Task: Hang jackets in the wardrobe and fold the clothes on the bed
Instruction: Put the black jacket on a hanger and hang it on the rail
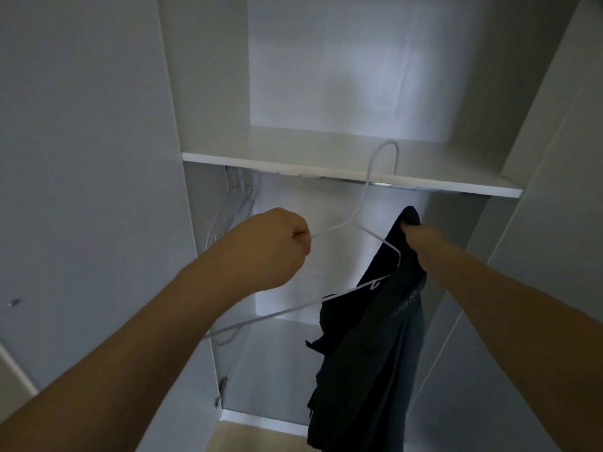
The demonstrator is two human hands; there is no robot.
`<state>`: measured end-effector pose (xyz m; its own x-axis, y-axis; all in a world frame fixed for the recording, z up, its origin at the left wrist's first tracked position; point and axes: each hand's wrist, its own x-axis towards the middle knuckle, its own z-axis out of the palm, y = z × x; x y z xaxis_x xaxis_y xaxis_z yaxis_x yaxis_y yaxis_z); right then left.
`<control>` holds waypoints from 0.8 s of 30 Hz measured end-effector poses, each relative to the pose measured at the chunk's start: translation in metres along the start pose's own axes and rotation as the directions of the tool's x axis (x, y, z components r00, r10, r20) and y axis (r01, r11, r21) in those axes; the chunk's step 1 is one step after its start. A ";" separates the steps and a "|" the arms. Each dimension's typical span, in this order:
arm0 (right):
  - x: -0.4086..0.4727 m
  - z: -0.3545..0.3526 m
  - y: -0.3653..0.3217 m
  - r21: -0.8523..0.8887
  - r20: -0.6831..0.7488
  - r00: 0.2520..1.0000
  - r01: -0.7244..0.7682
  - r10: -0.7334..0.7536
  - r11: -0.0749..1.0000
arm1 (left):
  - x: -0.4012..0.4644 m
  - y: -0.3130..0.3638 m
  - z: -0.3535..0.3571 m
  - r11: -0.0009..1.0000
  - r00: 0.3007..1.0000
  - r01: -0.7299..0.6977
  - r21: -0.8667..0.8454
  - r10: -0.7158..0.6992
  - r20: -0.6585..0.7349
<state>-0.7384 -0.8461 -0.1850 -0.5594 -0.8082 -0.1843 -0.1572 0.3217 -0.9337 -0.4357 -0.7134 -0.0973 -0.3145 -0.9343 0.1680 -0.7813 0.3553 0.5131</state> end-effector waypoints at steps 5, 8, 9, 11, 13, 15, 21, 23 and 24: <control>-0.043 -0.003 -0.017 0.191 0.148 0.989 -0.023 -0.006 0.981 | 0.017 0.005 0.037 1.000 0.999 -0.028 -0.012 0.028 -0.039; -0.076 0.001 -0.028 0.342 0.254 0.963 -0.005 -0.087 0.940 | 0.033 -0.007 0.075 0.994 1.000 -0.015 -0.112 0.016 0.007; -0.088 -0.002 -0.031 0.387 0.277 0.952 0.017 -0.134 0.922 | 0.037 -0.012 0.085 0.988 1.000 -0.005 -0.153 0.007 0.011; -0.106 -0.011 -0.038 0.385 0.251 0.928 0.165 -0.275 0.908 | 0.042 -0.022 0.096 0.976 0.999 -0.020 -0.217 0.013 -0.035; -0.110 -0.024 -0.038 0.163 0.147 0.841 0.499 -0.521 0.851 | 0.043 -0.025 0.092 0.949 0.989 -0.100 -0.299 0.063 -0.131; -0.106 -0.036 -0.034 -0.168 0.117 0.651 0.757 -0.750 0.631 | 0.045 -0.021 0.082 0.901 0.965 -0.213 -0.379 0.132 -0.228; -0.104 -0.046 -0.033 -0.452 0.433 0.453 0.857 -0.779 0.247 | 0.052 -0.018 0.074 0.784 0.974 -0.228 -0.577 0.187 -0.130; -0.101 -0.048 -0.032 -0.517 0.439 0.452 0.834 -0.777 0.193 | 0.053 -0.028 0.076 0.703 0.966 -0.227 -0.674 0.077 -0.245; -0.100 -0.049 -0.031 -0.548 0.412 0.478 0.810 -0.776 0.208 | 0.052 -0.035 0.081 0.694 0.928 -0.235 -0.681 -0.048 -0.368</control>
<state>-0.7170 -0.7512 -0.1227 0.1897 -0.8393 0.5094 -0.9321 -0.3171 -0.1752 -0.4680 -0.7717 -0.1745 -0.0562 -0.8954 0.4417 -0.1013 0.4452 0.8897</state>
